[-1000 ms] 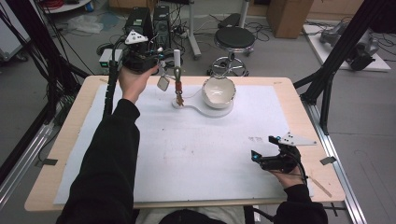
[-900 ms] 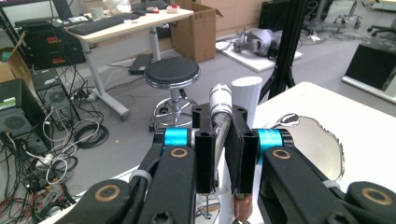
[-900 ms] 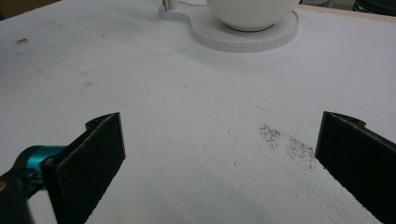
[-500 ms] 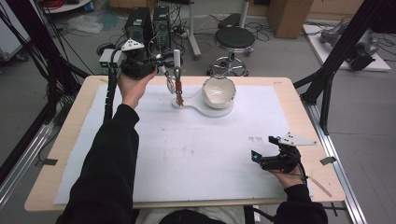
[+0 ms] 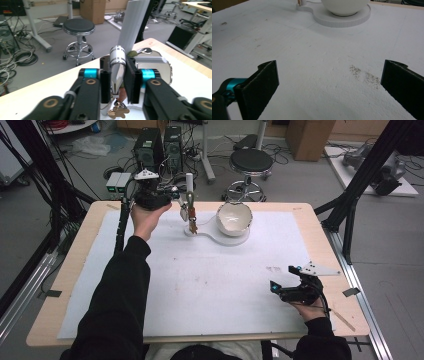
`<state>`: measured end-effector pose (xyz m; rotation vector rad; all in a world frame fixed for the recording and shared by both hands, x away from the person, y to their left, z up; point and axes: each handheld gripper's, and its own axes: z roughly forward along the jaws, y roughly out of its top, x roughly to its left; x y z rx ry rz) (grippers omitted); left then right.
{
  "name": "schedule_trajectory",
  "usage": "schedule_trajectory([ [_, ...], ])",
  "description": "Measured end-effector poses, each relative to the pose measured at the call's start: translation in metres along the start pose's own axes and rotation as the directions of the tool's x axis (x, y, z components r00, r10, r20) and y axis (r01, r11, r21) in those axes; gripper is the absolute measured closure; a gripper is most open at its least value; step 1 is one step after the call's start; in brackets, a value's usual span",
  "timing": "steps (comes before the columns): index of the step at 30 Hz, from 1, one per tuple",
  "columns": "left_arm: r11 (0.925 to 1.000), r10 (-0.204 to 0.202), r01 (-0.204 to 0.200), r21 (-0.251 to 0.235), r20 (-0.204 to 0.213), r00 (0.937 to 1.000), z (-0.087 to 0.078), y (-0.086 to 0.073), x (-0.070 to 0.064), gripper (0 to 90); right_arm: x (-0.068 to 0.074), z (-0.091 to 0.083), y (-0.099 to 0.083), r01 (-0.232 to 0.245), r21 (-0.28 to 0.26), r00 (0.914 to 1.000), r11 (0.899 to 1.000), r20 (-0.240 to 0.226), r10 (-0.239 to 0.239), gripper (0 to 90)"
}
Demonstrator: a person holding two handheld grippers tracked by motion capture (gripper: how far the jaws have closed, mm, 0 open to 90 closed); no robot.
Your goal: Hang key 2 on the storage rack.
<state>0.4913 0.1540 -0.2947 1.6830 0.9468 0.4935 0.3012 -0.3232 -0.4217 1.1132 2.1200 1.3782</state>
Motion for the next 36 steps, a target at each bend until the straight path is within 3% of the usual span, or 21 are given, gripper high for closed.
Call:
schedule_trajectory([
  [2, 0.9998, -0.017, 0.017, -0.010, 0.020, 0.9997, -0.001, 0.001, 0.001, 70.0, 0.000, 0.000, 0.000, -0.004, 0.002, 1.0000, 1.000, 0.002, 0.004, 0.6],
  [5, 0.9986, -0.052, 0.052, -0.009, 0.044, 0.9977, -0.003, 0.001, 0.004, 49.6, 0.000, 0.000, 0.000, -0.004, 0.003, 1.0000, 1.000, 0.003, 0.004, 0.6],
  [6, 0.9979, -0.064, 0.064, -0.003, 0.047, 0.9969, -0.004, 0.001, 0.006, 49.6, 0.000, 0.000, 0.000, -0.005, 0.004, 1.0000, 1.000, 0.006, 0.005, 0.6],
  [8, 0.9973, -0.066, 0.065, 0.034, 0.031, 0.9973, -0.005, 0.000, 0.010, 32.3, -0.001, -0.001, 0.000, -0.007, 0.006, 0.9999, 1.000, 0.010, 0.006, 0.6],
  [14, 0.9940, -0.072, 0.069, 0.085, 0.032, 0.9969, -0.007, -0.001, 0.012, 1.6, -0.001, -0.001, 0.000, -0.010, 0.001, 0.9999, 1.000, 0.013, 0.010, 0.6],
  [31, 0.9926, -0.055, 0.050, 0.111, 0.043, 0.9976, -0.040, -0.025, 0.020, 1.6, 0.000, 0.000, 0.000, -0.011, 0.000, 0.9999, 1.000, 0.008, 0.011, 0.6],
  [32, 0.9915, -0.075, 0.067, 0.112, 0.070, 0.9947, -0.044, -0.029, 0.020, 1.6, 0.000, 0.000, 0.000, -0.010, 0.002, 0.9999, 1.000, 0.008, 0.010, 0.6],
  [36, 0.9921, -0.077, 0.068, 0.105, 0.084, 0.9934, -0.048, -0.033, 0.017, 1.6, 0.000, 0.000, 0.000, -0.010, 0.000, 0.9999, 1.000, 0.006, 0.010, 0.6],
])
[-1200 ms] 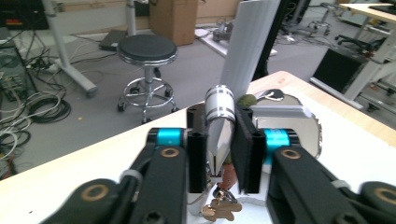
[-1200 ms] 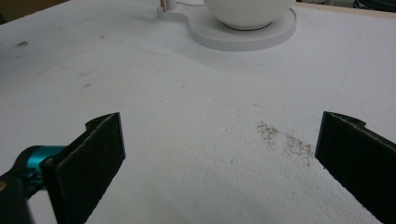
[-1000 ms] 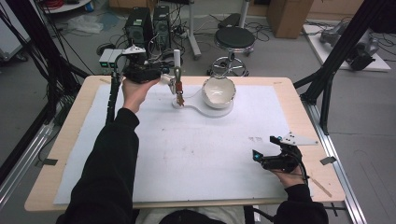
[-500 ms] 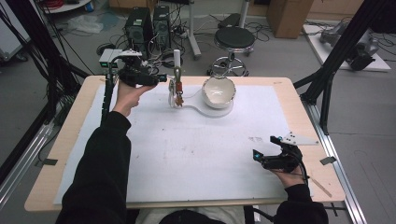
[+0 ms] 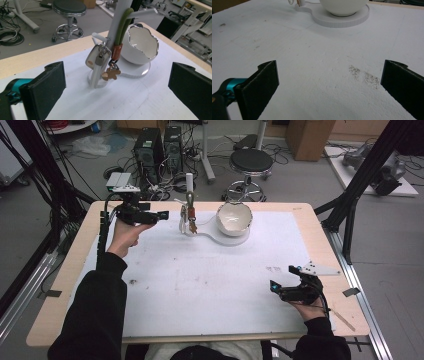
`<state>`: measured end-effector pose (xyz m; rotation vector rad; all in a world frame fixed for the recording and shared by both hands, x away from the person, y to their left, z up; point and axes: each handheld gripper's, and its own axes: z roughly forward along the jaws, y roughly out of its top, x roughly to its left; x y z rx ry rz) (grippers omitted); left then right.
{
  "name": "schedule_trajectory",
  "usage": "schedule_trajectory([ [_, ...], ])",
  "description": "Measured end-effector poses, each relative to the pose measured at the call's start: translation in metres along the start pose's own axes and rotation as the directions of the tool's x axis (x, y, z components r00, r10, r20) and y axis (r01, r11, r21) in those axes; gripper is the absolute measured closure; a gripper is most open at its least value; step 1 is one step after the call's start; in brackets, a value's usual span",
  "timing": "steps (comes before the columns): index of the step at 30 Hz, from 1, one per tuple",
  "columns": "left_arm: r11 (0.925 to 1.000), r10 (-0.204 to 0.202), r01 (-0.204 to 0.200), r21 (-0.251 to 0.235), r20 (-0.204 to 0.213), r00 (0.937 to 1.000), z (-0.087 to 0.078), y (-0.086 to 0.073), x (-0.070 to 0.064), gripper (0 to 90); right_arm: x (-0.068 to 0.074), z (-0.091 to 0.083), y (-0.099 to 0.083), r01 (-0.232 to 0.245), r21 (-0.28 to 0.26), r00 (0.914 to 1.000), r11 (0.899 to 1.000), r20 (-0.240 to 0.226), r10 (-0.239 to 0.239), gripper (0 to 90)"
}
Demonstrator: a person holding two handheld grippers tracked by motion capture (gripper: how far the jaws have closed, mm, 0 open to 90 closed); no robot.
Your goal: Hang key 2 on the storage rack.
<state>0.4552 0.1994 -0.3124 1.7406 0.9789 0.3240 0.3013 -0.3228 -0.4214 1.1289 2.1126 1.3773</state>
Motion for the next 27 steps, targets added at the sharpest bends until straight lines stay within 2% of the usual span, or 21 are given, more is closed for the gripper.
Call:
schedule_trajectory([
  [4, 0.9996, 0.023, -0.023, 0.014, -0.008, 0.9997, -0.005, -0.007, -0.004, 1.6, 0.000, 0.000, 0.000, -0.001, -0.001, 1.0000, 1.000, -0.001, 0.001, 0.6],
  [11, 0.9995, 0.022, -0.022, 0.025, -0.016, 0.9996, -0.015, -0.020, -0.003, 1.7, 0.000, -0.001, 0.000, -0.001, -0.002, 1.0000, 1.000, -0.002, 0.001, 0.6],
  [17, 0.9991, 0.012, -0.011, 0.040, -0.024, 0.9996, -0.028, -0.038, -0.001, 1.7, 0.000, 0.000, 0.000, -0.001, 0.002, 1.0000, 1.000, -0.001, 0.001, 0.6],
  [18, 0.9991, 0.005, -0.004, 0.041, -0.032, 0.9995, -0.032, -0.046, 0.000, 1.6, 0.000, 0.000, 0.000, -0.004, 0.004, 1.0000, 1.000, -0.002, 0.004, 0.6],
  [27, 0.9994, -0.010, 0.012, 0.032, -0.044, 0.9990, -0.046, -0.064, 0.002, 1.6, 0.002, 0.002, 0.000, -0.002, 0.011, 1.0000, 1.000, -0.009, 0.002, 0.6],
])
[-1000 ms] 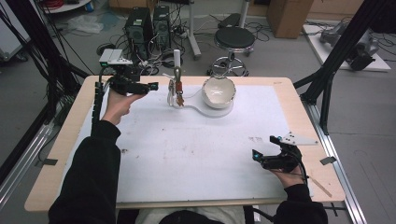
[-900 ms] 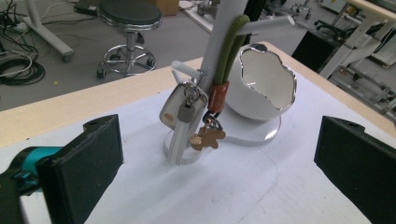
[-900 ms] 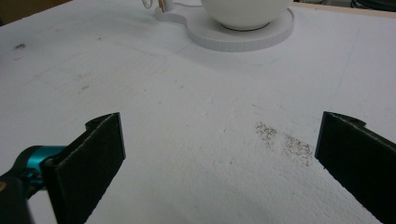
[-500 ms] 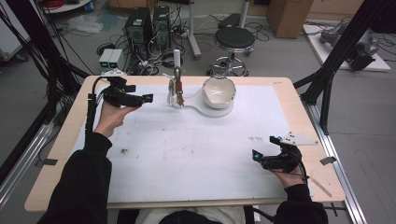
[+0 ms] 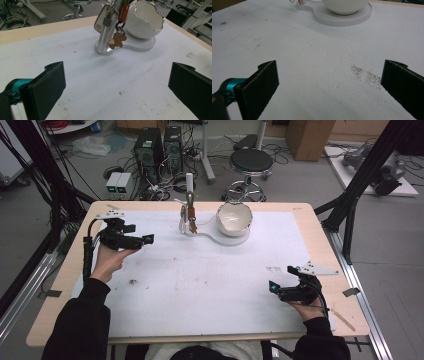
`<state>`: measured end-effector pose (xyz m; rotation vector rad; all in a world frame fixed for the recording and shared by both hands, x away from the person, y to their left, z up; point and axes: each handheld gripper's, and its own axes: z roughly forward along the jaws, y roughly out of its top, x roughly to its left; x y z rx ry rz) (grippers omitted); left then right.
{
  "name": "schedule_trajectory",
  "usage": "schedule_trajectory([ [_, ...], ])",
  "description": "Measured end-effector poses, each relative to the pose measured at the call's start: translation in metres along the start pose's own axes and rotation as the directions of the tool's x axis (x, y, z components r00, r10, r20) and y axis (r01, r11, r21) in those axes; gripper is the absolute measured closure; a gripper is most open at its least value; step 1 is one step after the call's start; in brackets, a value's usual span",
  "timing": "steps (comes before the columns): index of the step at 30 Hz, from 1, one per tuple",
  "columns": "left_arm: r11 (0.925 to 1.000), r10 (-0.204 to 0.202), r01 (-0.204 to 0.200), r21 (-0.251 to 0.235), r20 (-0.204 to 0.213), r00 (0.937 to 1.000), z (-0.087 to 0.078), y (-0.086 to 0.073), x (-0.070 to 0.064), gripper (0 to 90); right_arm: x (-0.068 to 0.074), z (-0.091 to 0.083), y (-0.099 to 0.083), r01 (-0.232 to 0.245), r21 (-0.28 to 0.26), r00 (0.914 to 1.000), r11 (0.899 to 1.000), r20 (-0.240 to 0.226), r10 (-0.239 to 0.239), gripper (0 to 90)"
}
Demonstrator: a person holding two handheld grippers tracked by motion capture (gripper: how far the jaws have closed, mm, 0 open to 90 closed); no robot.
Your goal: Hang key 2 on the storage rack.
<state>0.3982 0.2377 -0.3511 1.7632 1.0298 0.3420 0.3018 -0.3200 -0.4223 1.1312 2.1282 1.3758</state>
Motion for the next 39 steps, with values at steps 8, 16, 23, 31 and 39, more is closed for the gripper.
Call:
schedule_trajectory([
  [8, 0.9994, 0.014, -0.015, 0.032, 0.002, 0.9999, -0.007, -0.013, -0.004, 1.6, 0.000, 0.001, -0.001, 0.002, -0.001, 1.0000, 1.000, -0.007, -0.002, 0.6],
  [16, 0.9981, 0.038, -0.039, 0.048, 0.007, 0.9992, -0.015, -0.029, -0.012, 1.7, 0.000, -0.001, -0.001, -0.001, -0.004, 1.0000, 1.000, -0.005, 0.001, 0.6],
  [23, 0.9974, 0.053, -0.054, 0.048, 0.008, 0.9985, -0.027, -0.050, -0.018, 1.7, -0.001, -0.002, 0.000, -0.001, -0.010, 1.0000, 1.000, -0.001, 0.001, 0.6],
  [31, 0.9975, 0.059, -0.059, 0.040, -0.005, 0.9982, -0.042, -0.074, -0.021, 1.7, -0.003, -0.003, -0.002, -0.003, -0.014, 1.0000, 1.000, -0.005, 0.003, 0.6],
  [39, 0.9963, 0.066, -0.065, 0.057, -0.016, 0.9977, -0.057, -0.100, -0.020, 1.7, -0.003, -0.004, -0.002, -0.003, -0.012, 1.0000, 1.000, -0.002, 0.003, 0.6],
])
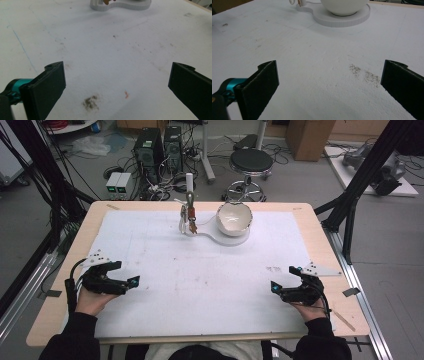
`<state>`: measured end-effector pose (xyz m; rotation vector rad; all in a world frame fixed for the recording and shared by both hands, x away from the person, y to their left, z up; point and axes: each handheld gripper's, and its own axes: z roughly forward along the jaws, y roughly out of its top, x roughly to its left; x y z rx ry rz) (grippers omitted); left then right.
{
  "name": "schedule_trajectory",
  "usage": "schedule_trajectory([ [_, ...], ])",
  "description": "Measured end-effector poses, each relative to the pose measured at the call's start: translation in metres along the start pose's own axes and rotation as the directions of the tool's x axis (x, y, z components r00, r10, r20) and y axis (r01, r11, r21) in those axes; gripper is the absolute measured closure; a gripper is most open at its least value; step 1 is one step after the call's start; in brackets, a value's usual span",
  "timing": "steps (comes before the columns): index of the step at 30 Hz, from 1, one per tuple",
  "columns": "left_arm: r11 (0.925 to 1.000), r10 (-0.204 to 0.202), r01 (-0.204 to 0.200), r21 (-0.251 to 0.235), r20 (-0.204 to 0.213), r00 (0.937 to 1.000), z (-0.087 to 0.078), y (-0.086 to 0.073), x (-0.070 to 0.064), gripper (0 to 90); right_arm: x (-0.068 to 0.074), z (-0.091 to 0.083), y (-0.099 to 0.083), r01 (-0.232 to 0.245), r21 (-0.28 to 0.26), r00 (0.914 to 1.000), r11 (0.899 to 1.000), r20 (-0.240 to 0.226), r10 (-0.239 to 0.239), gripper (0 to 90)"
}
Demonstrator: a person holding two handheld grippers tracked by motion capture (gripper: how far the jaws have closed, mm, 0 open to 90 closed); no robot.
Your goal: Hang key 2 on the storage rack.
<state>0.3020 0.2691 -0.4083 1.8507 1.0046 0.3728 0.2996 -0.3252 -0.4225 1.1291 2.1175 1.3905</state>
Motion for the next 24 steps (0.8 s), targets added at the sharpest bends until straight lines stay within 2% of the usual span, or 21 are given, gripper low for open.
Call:
schedule_trajectory([
  [5, 0.9996, 0.010, -0.010, 0.025, -0.011, 0.9999, -0.007, -0.013, -0.001, 1.7, 0.000, 0.001, -0.001, 0.001, 0.001, 1.0000, 1.000, 0.002, -0.001, 0.6],
  [9, 0.9996, 0.010, -0.010, 0.027, -0.018, 0.9998, -0.016, -0.025, -0.001, 1.7, 0.000, 0.001, -0.001, 0.001, 0.004, 1.0000, 1.000, 0.003, -0.001, 0.6],
  [12, 0.9993, 0.015, -0.014, 0.034, -0.044, 0.9989, -0.025, -0.036, 0.000, 1.7, 0.000, 0.000, -0.001, 0.002, 0.004, 1.0000, 1.000, 0.001, -0.002, 0.6],
  [18, 0.9998, -0.010, 0.011, 0.017, -0.048, 0.9988, -0.031, -0.041, 0.005, 1.7, 0.000, 0.001, -0.001, 0.006, 0.006, 1.0000, 1.000, -0.003, -0.006, 0.6],
  [24, 0.9996, -0.007, 0.008, 0.026, -0.046, 0.9989, -0.029, -0.043, 0.007, 1.7, 0.000, 0.002, -0.002, 0.002, 0.011, 1.0000, 1.000, -0.005, -0.002, 0.6],
])
